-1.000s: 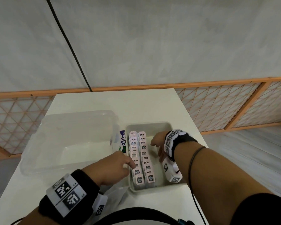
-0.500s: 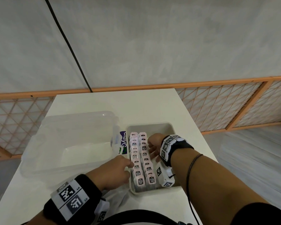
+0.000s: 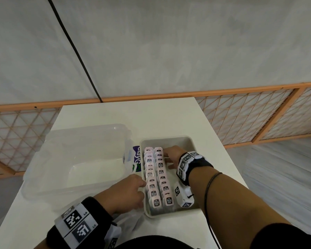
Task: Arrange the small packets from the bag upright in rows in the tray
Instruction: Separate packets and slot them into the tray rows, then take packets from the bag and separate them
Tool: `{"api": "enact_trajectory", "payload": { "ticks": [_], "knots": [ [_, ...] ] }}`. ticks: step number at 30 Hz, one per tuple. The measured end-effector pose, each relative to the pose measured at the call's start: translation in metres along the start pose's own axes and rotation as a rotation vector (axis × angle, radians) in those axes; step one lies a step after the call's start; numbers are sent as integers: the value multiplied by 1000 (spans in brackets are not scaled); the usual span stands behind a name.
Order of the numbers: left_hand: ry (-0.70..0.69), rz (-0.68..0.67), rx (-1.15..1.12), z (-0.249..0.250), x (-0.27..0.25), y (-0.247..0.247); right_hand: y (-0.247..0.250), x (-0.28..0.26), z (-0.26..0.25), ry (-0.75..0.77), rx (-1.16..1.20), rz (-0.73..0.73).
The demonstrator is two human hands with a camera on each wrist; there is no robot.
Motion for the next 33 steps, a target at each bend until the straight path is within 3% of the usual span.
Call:
{"api": "enact_trajectory", "payload": {
  "ticks": [3,7,11,16,20,24,27,29,33],
  "knots": [
    [3,0,-19,-3,2,-1,-5,-6,-6,9,-42,-7],
    [-1,-27,-93,-5,-1,-2,-5,-26,-17,-11,-275,15],
    [-32,-28,-185,-10,-25,12,2,-56,-37,55,-336,60],
    [-65,247,-238,-34,-90,56,-9,-114,-87,448,-298,117],
    [60,337,-78,-75,-120,56,-78,-173,-118,664,-657,-102],
    [248,215,88,-117,-126,25,-166,-187,-101,659,-1067,-414],
    [401,167,64,-144,-127,0,-211,-177,-74,588,-1403,-450],
    [448,216,36,-152,-127,-9,-227,-170,-60,498,-1564,-423],
    [508,458,46,-155,-131,-7,-231,-161,-50,363,-1592,-390]
  ]
}}
Point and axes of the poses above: each hand's wrist, its own x-axis towards the middle knuckle, its own y-axis out of the back of the hand, z = x × y, the point moved 6 cm from there along x, towards the middle knuckle, and after that the axes turned 13 degrees about -z, right-handed, at the moved point
